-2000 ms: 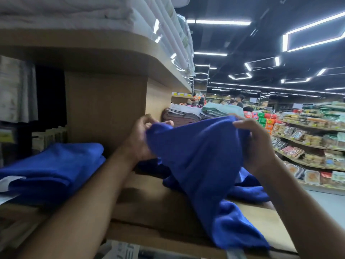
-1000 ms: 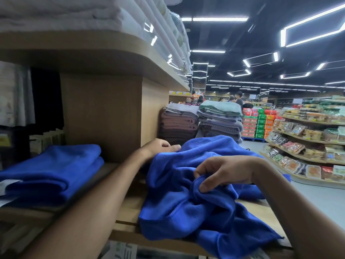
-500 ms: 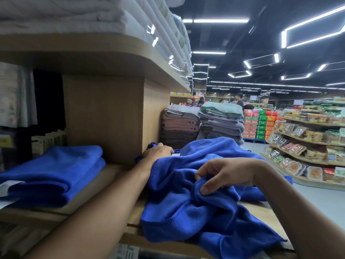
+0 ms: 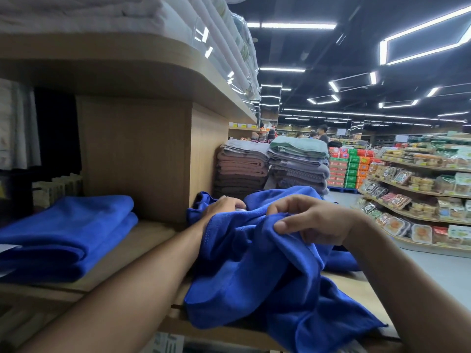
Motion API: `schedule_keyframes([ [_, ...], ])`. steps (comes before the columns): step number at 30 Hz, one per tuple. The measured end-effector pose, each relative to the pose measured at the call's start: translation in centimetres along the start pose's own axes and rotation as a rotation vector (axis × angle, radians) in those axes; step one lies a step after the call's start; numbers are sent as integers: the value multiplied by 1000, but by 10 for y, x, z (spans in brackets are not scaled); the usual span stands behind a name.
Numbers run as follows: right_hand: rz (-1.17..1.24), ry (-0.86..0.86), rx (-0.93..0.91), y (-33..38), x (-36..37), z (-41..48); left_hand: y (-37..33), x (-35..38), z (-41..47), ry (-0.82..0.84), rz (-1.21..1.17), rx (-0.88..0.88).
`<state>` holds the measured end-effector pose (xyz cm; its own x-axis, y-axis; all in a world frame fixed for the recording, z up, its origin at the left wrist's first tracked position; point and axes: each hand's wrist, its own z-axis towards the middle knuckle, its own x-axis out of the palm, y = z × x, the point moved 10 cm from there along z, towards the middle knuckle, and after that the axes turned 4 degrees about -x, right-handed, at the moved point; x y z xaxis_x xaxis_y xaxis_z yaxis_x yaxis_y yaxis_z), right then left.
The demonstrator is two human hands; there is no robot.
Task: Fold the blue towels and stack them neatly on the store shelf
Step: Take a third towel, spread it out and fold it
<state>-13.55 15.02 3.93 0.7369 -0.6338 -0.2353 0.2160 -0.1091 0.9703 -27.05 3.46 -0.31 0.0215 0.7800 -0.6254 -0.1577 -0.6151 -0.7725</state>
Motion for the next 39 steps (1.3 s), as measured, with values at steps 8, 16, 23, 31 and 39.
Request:
schedule_keyframes([
  [8, 247, -106, -253, 31, -15, -3, -26, -34, 0, -272, -84, 141],
  [16, 193, -304, -281, 28, -38, -1, -50, -35, -10, 42, -707, 187],
  [23, 251, -365, -301, 23, -44, 0, -46, -18, -11, 127, -728, 89],
  [31, 221, -480, -304, 18, -60, -1, -42, -30, -16, 11, -578, 58],
  [39, -142, -704, -225, 13, -72, -6, -42, -18, -13, 35, -179, 189],
])
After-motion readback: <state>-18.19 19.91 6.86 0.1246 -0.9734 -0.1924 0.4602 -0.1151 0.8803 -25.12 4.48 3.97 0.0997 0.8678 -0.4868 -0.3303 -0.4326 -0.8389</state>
